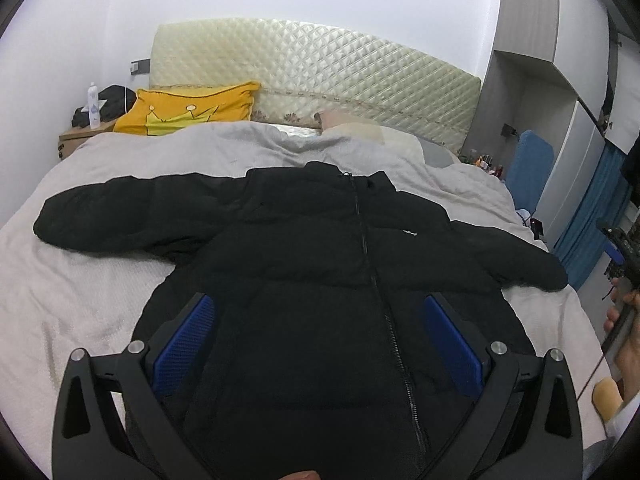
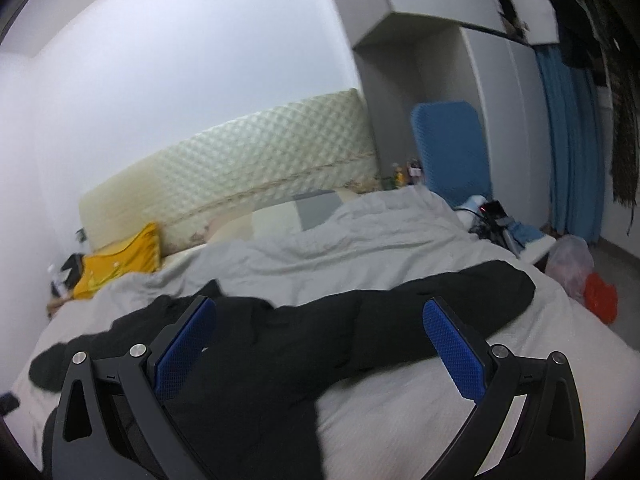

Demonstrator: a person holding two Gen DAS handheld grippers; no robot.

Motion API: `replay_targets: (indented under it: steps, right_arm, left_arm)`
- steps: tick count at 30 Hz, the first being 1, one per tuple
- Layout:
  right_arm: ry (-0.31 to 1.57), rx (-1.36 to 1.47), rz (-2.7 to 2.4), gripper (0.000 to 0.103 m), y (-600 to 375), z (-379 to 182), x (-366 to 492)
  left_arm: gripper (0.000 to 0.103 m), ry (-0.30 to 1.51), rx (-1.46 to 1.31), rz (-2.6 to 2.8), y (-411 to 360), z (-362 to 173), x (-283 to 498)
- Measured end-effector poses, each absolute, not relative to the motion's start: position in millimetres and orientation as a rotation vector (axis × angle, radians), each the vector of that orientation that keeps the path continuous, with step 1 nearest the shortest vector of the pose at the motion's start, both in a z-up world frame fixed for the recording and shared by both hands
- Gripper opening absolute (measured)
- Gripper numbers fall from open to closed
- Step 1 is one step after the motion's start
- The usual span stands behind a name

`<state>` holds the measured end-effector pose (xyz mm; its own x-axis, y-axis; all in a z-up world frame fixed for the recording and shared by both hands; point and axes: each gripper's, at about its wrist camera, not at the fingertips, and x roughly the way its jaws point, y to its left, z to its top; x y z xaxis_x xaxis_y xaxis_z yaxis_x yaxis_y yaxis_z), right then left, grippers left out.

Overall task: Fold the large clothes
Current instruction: 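Move the right gripper down to the jacket sleeve cuff beside it, then grasp the sleeve cuff with the right gripper and lift it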

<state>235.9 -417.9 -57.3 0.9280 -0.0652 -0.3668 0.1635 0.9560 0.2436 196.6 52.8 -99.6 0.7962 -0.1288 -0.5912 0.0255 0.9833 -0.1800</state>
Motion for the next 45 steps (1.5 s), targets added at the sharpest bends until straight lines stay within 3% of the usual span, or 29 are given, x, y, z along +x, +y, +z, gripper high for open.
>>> replay_targets:
  steps: [8, 13, 17, 30, 36, 38, 40, 41, 43, 45]
  right_arm:
    - [0.415, 0.414, -0.194, 0.103, -492.3, -113.4, 273.5]
    - [0.396, 0.786, -0.222, 0.093, -574.9, -169.2, 280.6]
    - [0.393, 0.971, -0.303, 0.092, -622.6, -212.2, 280.0]
    - [0.391, 0.983, -0.379, 0.085, -706.6, -269.6, 330.3]
    - [0.349, 0.945, -0.358, 0.084, -719.9, -267.0, 360.2]
    - [0.349, 0.928, -0.321, 0.074, -717.5, -265.4, 368.8]
    - [0.365, 0.909, -0.28, 0.051, -708.4, -265.6, 379.9]
    - [0.376, 0.905, -0.271, 0.047, -703.4, -265.5, 382.1]
    - [0.372, 0.906, -0.255, 0.022, -697.7, -262.3, 382.8]
    - [0.345, 0.918, -0.277, 0.01, -700.4, -253.8, 372.5]
  left_arm:
    - [0.103, 0.649, -0.144, -0.104, 38.9, -114.9, 203.9]
    - [0.103, 0.657, -0.153, -0.159, 30.2, -125.3, 203.4]
    - [0.103, 0.673, -0.149, -0.155, 23.4, -132.9, 206.8]
    - [0.103, 0.725, -0.2, -0.017, 34.5, -160.2, 239.2]
    - [0.103, 0.749, -0.215, 0.047, 34.7, -167.6, 256.8]
    - [0.103, 0.746, -0.196, 0.067, 33.7, -169.0, 259.7]
    - [0.103, 0.747, -0.189, 0.068, 34.2, -170.6, 261.4]
    - [0.103, 0.75, -0.187, 0.07, 34.5, -171.4, 262.4]
    - [0.103, 0.767, -0.186, 0.073, 34.3, -173.8, 265.4]
    - [0.103, 0.774, -0.175, 0.074, 33.8, -173.4, 264.5]
